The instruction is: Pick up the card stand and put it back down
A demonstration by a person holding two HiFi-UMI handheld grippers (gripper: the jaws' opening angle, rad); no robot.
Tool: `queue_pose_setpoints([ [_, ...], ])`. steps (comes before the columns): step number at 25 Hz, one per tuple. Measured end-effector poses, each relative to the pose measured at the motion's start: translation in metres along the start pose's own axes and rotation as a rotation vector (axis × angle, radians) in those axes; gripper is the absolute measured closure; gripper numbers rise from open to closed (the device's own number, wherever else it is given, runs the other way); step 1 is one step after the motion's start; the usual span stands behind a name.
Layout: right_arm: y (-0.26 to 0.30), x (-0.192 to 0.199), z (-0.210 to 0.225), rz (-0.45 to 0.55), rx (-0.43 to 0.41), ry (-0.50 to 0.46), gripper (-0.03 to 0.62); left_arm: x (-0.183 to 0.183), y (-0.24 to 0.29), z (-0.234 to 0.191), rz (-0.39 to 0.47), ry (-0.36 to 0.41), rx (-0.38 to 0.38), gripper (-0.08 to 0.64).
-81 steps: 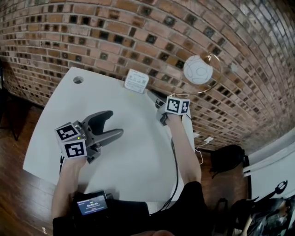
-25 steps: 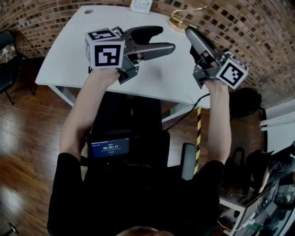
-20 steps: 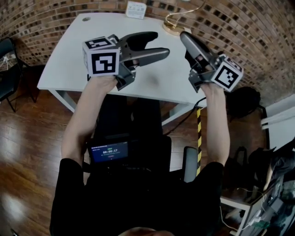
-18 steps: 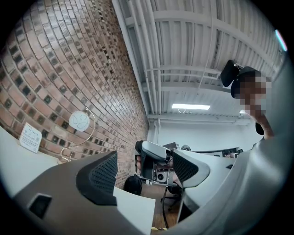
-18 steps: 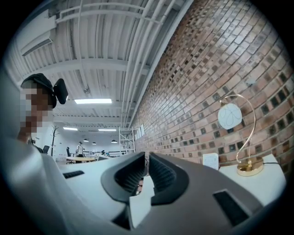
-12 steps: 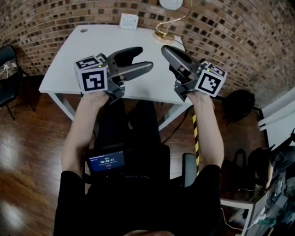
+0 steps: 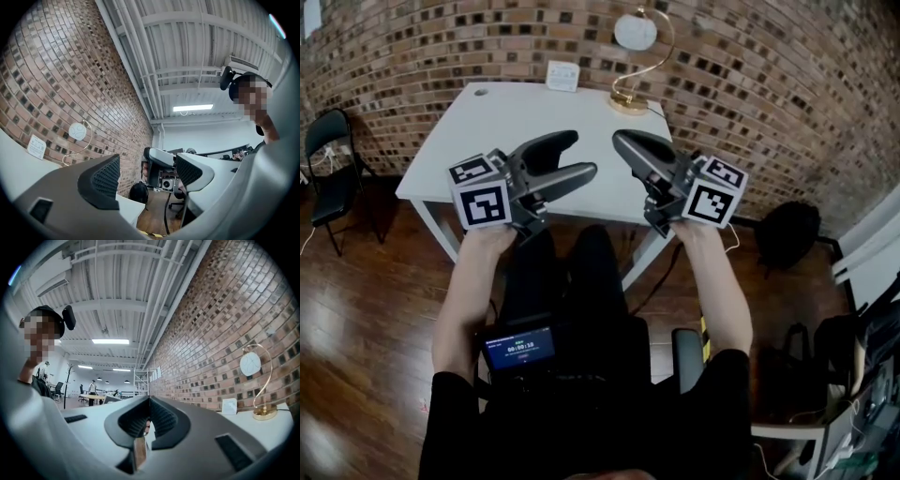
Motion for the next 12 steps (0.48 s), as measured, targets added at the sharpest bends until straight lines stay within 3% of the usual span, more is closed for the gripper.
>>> queue_pose_setpoints([
  [12, -0.028, 0.004, -0.022, 0.065, -0.051, 0.005, 0.577, 0.007, 0.005, 0.027, -0.014, 0.017, -0.019, 0.186],
])
Point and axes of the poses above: the fingertips, and each gripper's own axes: y forward along the fingers, z to its right, x out of its underside, the point moved 3 cm from there along -y, backward along the fingers, and after that the axes turned 11 degrees about -z, right-handed, at the moved point
